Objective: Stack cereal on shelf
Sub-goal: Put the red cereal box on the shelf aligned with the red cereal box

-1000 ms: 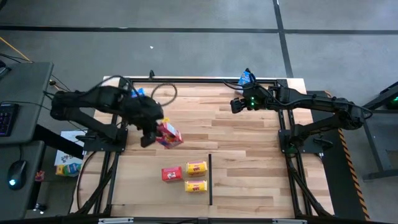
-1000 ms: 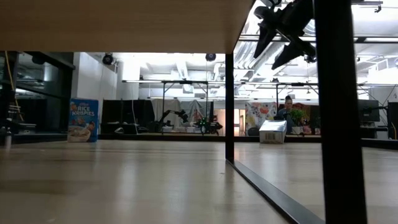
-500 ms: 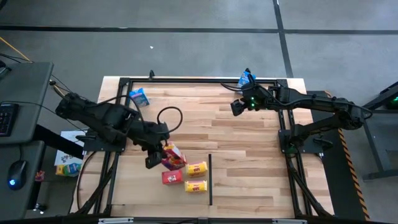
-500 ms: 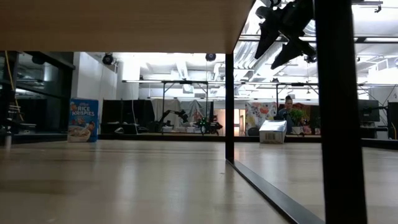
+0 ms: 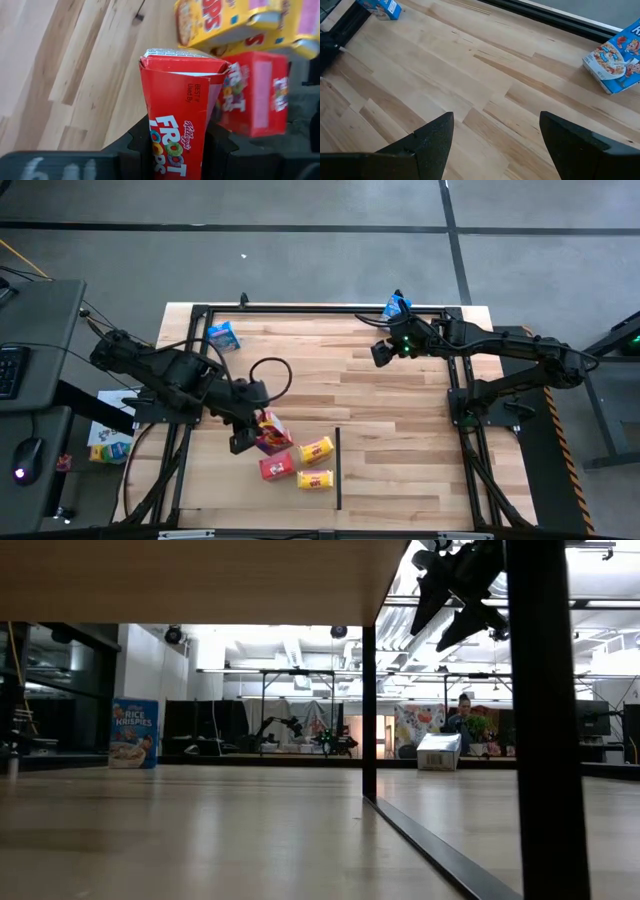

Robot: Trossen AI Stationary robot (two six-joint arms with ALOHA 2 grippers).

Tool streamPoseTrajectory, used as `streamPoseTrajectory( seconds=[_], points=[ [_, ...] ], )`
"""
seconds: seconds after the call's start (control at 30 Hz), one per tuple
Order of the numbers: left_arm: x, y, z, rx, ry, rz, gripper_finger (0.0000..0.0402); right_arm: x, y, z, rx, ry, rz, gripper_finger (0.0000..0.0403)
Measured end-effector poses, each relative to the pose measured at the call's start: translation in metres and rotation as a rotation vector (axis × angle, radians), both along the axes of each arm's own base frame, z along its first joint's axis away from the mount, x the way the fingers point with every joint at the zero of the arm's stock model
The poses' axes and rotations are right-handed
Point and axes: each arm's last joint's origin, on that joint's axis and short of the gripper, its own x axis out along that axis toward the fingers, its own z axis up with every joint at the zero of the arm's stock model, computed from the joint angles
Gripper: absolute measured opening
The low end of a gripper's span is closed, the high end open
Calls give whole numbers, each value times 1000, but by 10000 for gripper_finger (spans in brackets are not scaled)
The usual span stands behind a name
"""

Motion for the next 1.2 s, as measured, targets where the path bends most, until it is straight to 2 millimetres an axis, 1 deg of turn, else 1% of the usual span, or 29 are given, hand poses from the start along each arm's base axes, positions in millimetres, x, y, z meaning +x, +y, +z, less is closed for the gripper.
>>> streamPoseTrajectory(
  seconds=[0.13, 0.4, 0.87, 1.2],
  points=[
    [-3, 1, -2, 1, 38, -24, 104, 0, 0, 0, 10, -7, -14, 287],
    [-4, -1, -2, -42, 53, -116, 108, 0, 0, 0, 24, -17, -33, 287],
    [-4, -1, -2, 11, 23, -201, 112, 0, 0, 0, 28, -22, -50, 287],
    [-4, -1, -2, 32, 14, -218, 137, 0, 0, 0, 26, -22, -51, 287]
  ],
)
